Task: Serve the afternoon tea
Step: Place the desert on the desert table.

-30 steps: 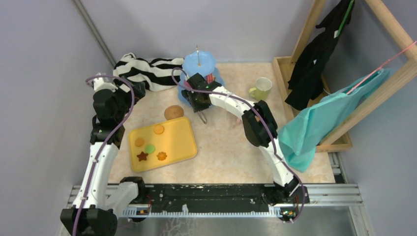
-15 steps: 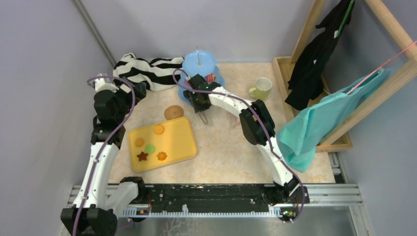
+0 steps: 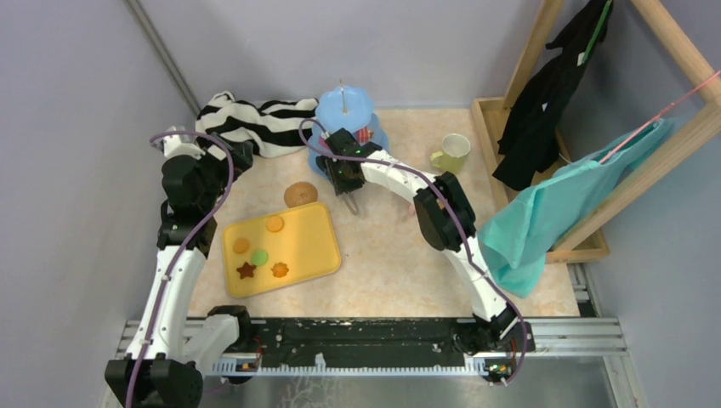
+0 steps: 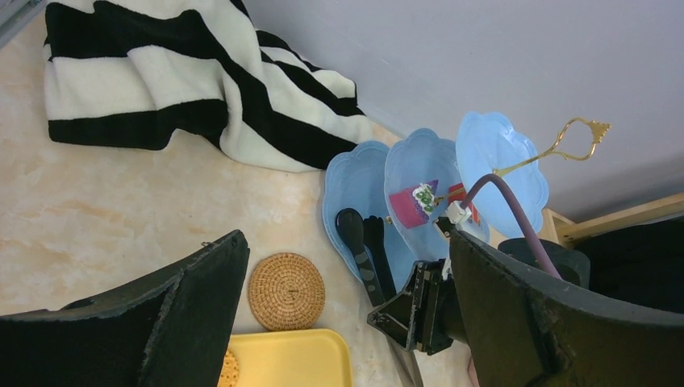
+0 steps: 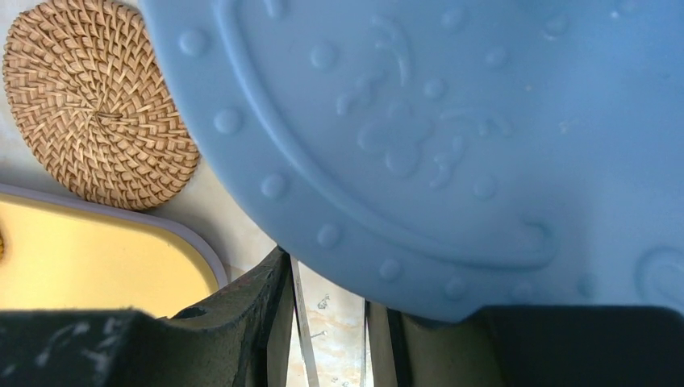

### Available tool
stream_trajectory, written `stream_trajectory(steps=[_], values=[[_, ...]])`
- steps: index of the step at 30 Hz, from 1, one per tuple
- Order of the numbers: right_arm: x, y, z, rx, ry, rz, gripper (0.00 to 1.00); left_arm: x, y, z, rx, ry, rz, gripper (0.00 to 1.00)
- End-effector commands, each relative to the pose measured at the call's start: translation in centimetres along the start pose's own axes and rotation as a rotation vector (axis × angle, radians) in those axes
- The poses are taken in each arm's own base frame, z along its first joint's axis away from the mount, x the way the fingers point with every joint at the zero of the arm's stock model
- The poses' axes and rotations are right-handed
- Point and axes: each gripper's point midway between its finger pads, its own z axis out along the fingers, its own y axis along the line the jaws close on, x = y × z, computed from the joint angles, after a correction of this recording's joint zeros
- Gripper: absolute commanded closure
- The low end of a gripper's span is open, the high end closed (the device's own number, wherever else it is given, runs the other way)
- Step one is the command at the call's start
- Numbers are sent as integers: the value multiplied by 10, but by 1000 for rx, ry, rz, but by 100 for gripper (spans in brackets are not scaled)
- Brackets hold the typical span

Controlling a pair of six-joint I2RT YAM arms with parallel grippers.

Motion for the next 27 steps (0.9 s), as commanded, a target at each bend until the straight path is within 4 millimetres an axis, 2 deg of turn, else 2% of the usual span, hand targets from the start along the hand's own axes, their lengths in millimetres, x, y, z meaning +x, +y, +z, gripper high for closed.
stream_trajectory(steps=[1,27], values=[[-27,4,-21,-30,-86,23,66,-6,-5,0,23,-18,-3,1],[-29,4,-35,-41,-121,36,62,-7,-6,0,28,-18,-1,1]])
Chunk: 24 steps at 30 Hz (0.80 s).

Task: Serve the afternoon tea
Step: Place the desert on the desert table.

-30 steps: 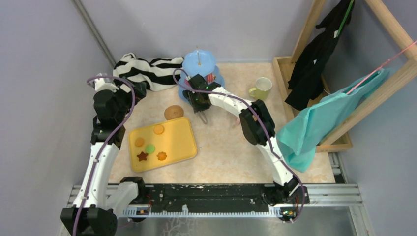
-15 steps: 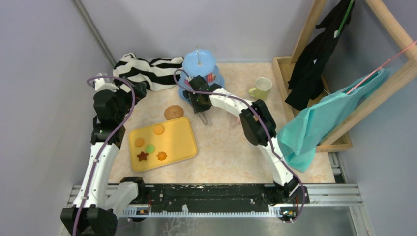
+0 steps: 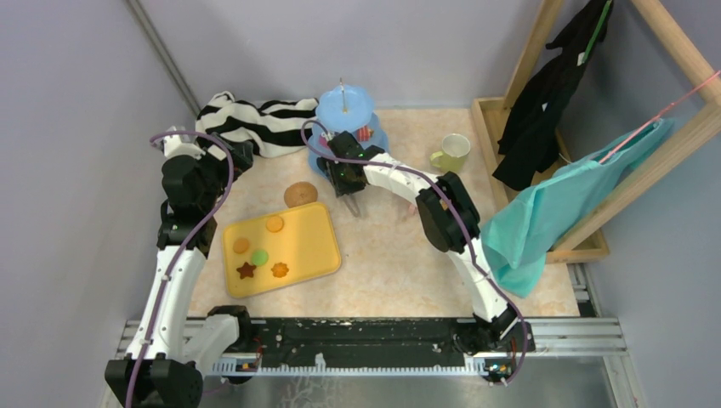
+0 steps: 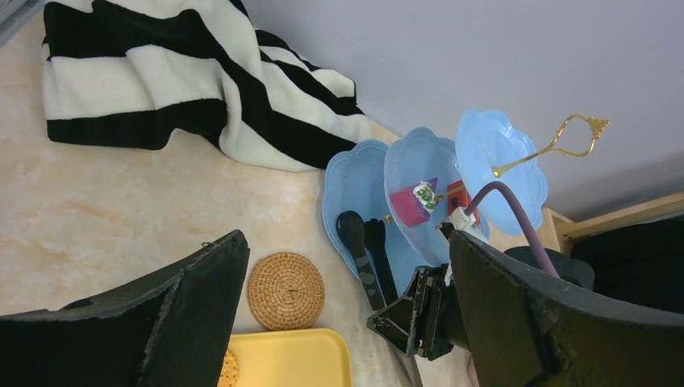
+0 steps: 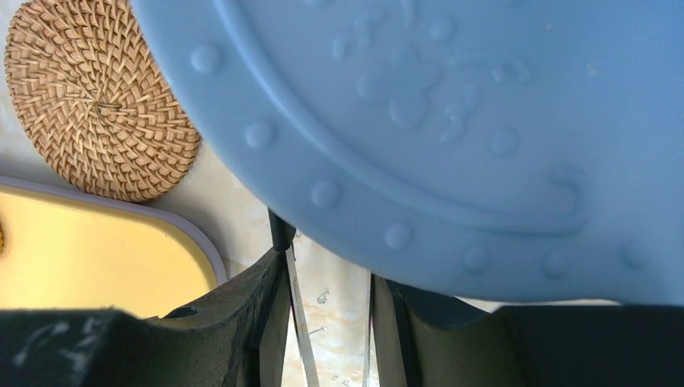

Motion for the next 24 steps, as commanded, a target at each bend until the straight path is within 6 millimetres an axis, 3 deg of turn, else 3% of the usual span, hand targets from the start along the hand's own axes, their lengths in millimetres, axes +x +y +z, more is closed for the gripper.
stream_trajectory(steps=[1,14,24], values=[[-34,6,-33,-31,-102,25,62,-7,-6,0,25,-19,-2,1],[-35,4,-39,-26,-116,21,59,-6,-4,1,20,-17,3,1],[-36,8,-61,-61,-171,19,61,-4,-3,3,13,-10,1,1]])
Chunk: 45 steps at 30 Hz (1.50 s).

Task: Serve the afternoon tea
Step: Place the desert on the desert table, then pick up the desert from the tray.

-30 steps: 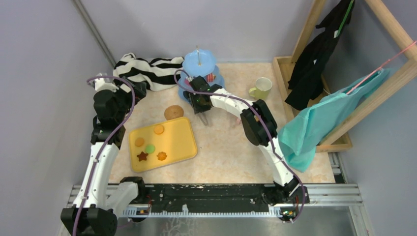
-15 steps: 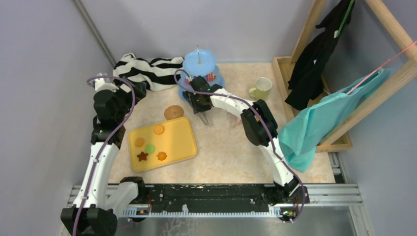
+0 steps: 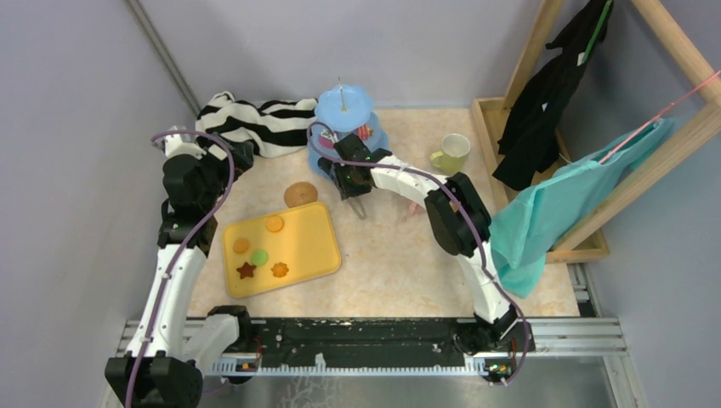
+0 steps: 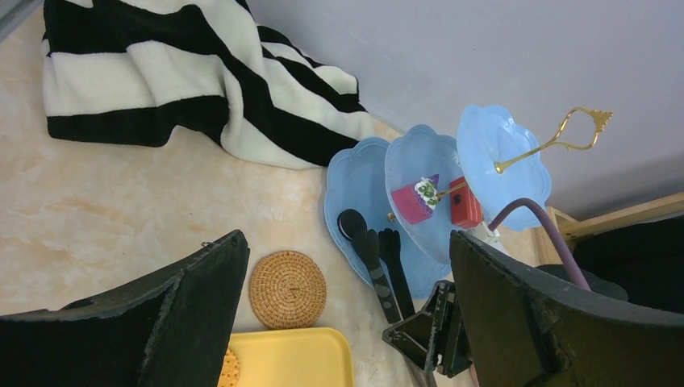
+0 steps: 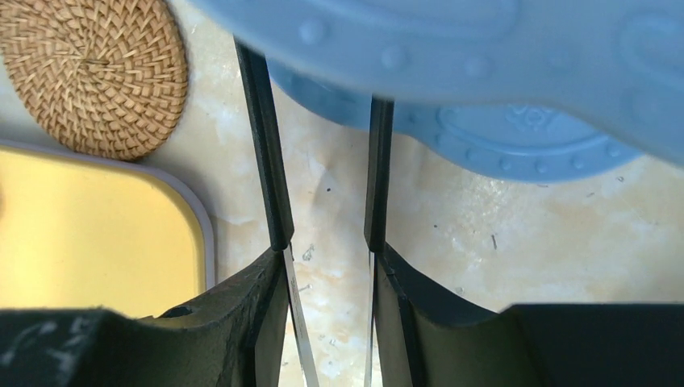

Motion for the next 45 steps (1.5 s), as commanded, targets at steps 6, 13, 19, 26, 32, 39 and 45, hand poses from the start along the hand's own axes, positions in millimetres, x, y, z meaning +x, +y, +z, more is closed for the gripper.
stream_trajectory(steps=[6,13,19,26,32,39,45], values=[[-41,24,-60,-86,-195,-7,62,-7,-4,3,12,-16,1,1],[-23,39,-77,-98,-211,-60,62,-12,-3,3,-4,-26,11,1],[12,72,-88,-127,-200,-153,63,-15,-5,3,-5,-25,15,1],[50,118,-97,-175,-177,-254,63,-15,1,6,-33,-24,34,1],[79,145,-92,-200,-133,-315,63,-27,-3,5,-41,-51,32,1],[101,161,-75,-194,-73,-362,63,-39,-7,-1,-42,-95,-2,1],[108,161,-62,-175,-36,-376,61,-51,-11,-4,-39,-132,-19,1]])
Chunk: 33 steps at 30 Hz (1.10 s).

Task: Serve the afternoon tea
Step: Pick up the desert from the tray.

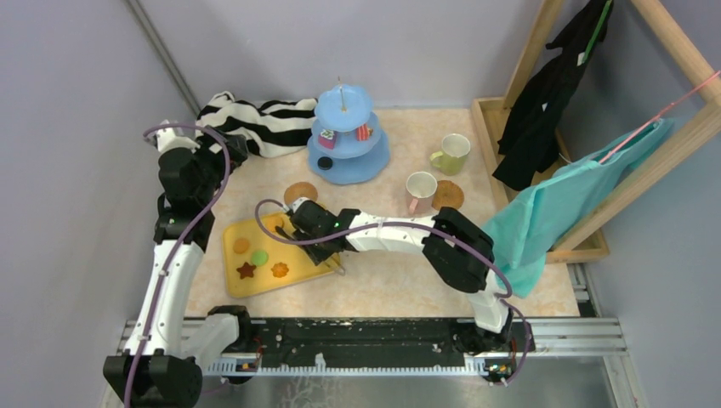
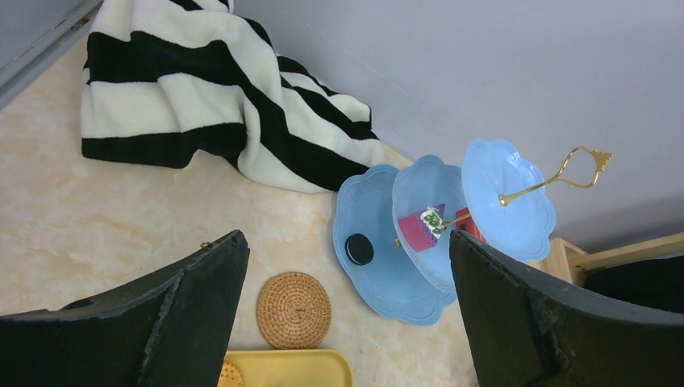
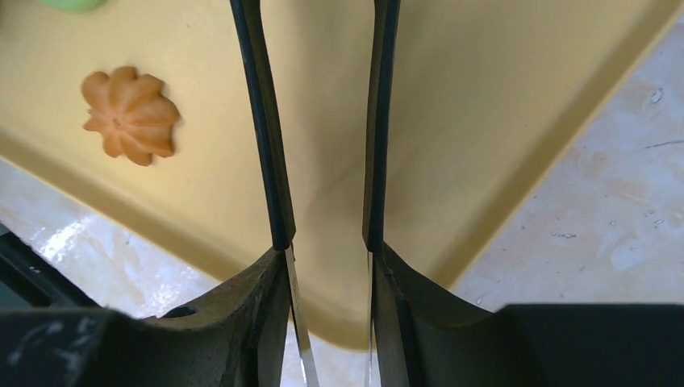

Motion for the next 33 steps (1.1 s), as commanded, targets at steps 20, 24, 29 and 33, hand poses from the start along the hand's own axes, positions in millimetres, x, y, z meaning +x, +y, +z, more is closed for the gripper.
stream_trajectory(steps=[20,24,29,33], values=[[-26,12,16,7,5,-38,55,-32,-23,-1,59,-76,-45,1],[-26,12,21,7,8,-40,55,-30,-23,0,60,-70,-47,1],[-31,12,24,5,1,-44,55,-27,-22,2,61,-63,-49,1],[-34,12,27,-5,0,-43,56,-27,-21,3,58,-65,-47,1]])
